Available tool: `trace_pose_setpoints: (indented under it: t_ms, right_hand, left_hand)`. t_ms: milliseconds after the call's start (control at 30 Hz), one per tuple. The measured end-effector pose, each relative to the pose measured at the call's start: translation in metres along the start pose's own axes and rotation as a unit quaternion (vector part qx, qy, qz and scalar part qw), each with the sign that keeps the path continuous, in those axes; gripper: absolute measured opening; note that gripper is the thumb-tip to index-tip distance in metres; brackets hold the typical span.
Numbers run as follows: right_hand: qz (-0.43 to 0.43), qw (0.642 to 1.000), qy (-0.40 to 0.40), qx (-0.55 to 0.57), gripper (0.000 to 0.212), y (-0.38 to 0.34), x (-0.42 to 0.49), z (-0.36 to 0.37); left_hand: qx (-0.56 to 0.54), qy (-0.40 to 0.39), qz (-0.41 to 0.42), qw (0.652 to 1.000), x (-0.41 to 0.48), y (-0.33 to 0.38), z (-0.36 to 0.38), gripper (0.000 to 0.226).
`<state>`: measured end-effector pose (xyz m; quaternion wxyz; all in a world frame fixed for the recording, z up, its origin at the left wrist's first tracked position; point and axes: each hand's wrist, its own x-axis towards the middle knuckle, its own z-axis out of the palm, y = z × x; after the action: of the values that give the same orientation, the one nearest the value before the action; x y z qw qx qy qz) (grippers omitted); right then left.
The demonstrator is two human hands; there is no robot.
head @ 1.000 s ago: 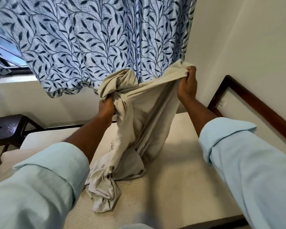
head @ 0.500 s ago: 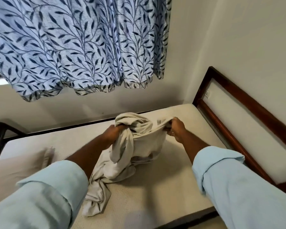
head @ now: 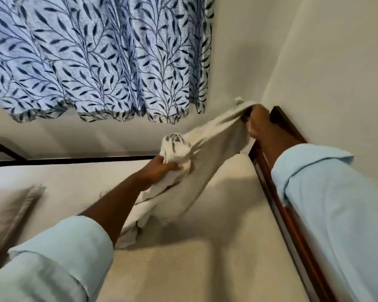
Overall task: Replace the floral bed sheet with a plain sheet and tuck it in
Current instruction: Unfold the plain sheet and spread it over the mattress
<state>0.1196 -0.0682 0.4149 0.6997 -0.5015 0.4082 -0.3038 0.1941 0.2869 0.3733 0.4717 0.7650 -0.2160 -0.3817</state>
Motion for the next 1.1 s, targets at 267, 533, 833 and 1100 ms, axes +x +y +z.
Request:
trace_pose_setpoints:
  t_ms: [267,533,833,1100]
  right_hand:
    - [0.062,0.993,-0.022,-0.101,0.074,-0.002,0.054,-0.101]
    - [0.307,0.929,-0.096,-0.182,0.021,0.129,-0.027,-0.228]
    - [0.459,0.859,-0.167,-0.153,0.045,0.225,-0.086,-0.247]
    - [0.367,0.928,-0.01,-0.056,0.021,0.222,-0.068,-0.262]
  left_hand:
    - [0.177,-0.025,0.116,0.977,0.047,0.072,0.122,0.028]
    - [0.373,-0.177,0.12,0.903,0.066,-0.003,0.236,0.059]
    - [0.409,-0.288,0.145,0.854,0.054,-0.063,0.309,0.054]
    - [0.329,-0.18,0.179,0.91,0.049,-0.079,0.326,0.036]
